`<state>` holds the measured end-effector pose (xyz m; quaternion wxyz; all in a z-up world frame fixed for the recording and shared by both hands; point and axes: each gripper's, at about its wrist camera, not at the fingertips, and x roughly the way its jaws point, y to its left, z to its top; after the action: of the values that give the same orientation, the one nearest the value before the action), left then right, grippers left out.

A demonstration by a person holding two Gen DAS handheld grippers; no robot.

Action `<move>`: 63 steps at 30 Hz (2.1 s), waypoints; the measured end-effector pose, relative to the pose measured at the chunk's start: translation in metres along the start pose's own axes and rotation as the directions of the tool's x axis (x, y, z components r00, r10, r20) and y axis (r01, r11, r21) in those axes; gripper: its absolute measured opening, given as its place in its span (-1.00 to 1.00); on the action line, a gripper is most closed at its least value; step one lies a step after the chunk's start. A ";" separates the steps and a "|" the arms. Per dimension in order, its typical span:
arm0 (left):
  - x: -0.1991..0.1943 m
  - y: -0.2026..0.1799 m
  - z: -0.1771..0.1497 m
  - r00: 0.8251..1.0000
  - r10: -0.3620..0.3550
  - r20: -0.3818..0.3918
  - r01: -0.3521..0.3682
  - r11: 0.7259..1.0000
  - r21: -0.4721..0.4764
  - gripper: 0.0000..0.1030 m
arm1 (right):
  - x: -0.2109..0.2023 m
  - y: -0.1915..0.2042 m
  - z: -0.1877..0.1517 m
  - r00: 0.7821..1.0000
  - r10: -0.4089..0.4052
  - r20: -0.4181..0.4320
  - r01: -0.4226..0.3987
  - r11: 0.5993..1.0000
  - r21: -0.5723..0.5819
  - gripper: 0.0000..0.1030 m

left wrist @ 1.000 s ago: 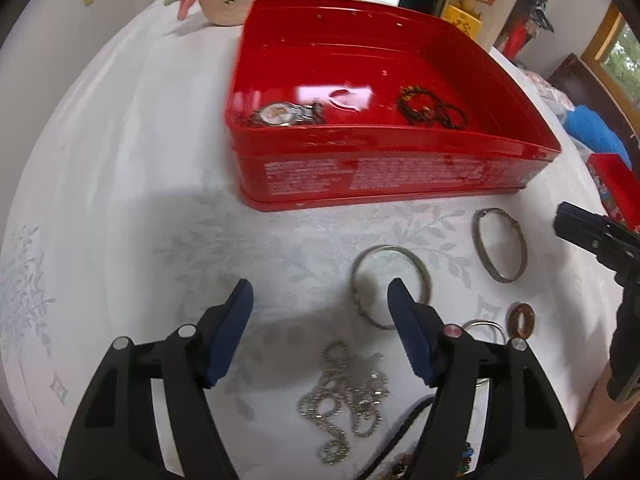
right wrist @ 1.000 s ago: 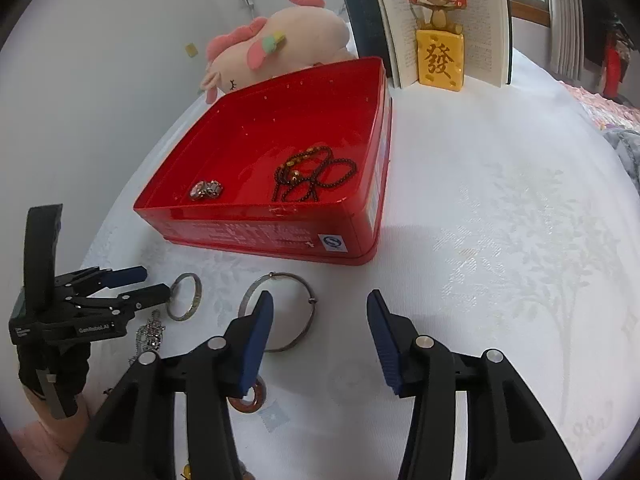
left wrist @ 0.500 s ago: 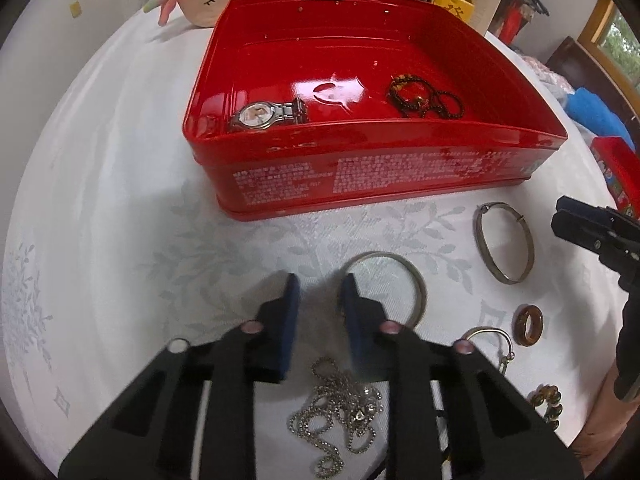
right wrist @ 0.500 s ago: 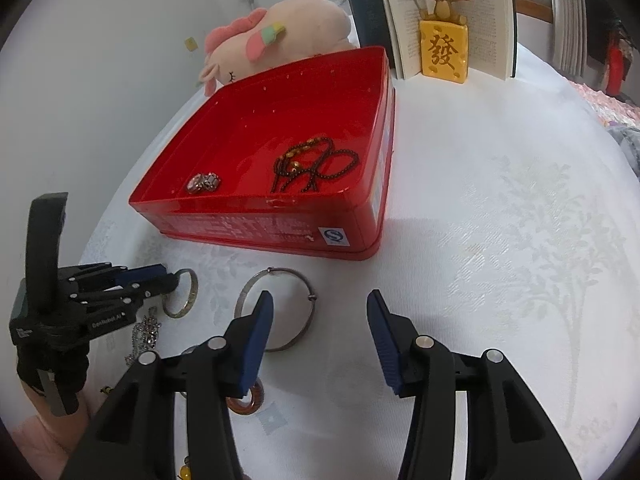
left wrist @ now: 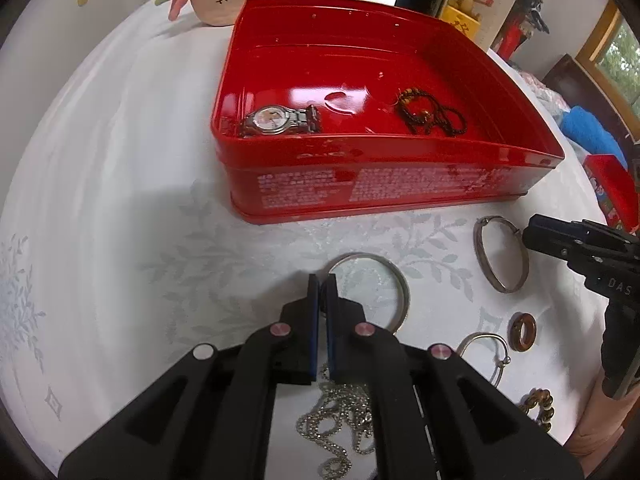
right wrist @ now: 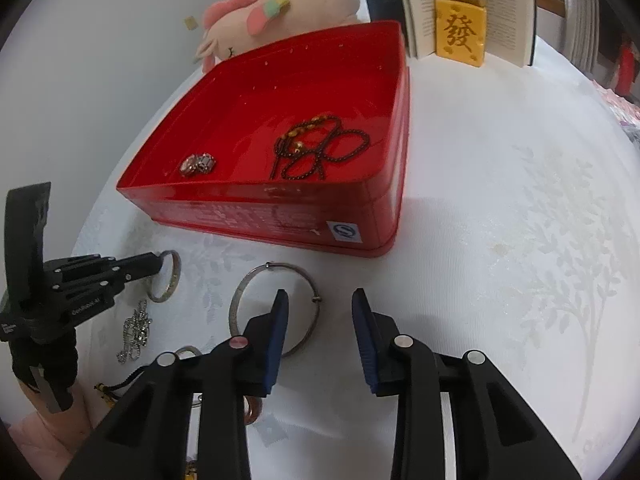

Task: Organize jewelry
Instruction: 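Grasp a silver bangle with the left gripper while the right gripper grasps another bangle, then carry both bangles over the red tin and open both grippers to release them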

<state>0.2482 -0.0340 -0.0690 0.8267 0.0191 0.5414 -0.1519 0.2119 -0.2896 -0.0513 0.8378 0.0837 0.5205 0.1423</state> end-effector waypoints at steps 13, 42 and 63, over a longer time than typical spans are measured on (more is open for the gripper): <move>-0.003 0.004 -0.002 1.000 -0.020 0.004 0.020 1.000 0.001 -0.97 | 0.024 0.028 0.008 0.990 -0.139 -0.023 0.134 0.981 -0.142 -0.68; -0.054 -0.007 0.005 0.991 -0.089 0.103 0.087 0.996 0.021 -0.97 | -0.060 0.018 0.012 0.992 0.050 0.113 -0.041 0.996 -0.080 -0.91; -0.032 -0.005 0.109 0.993 -0.037 0.114 0.039 0.999 -0.016 -0.96 | -0.013 0.015 0.109 0.986 -0.101 0.131 0.107 0.993 -0.041 -0.91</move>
<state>0.3324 -0.0527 0.0058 0.8534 -0.0073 0.4950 -0.1635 0.3021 -0.2784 0.0129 0.8777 0.0454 0.4654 0.1051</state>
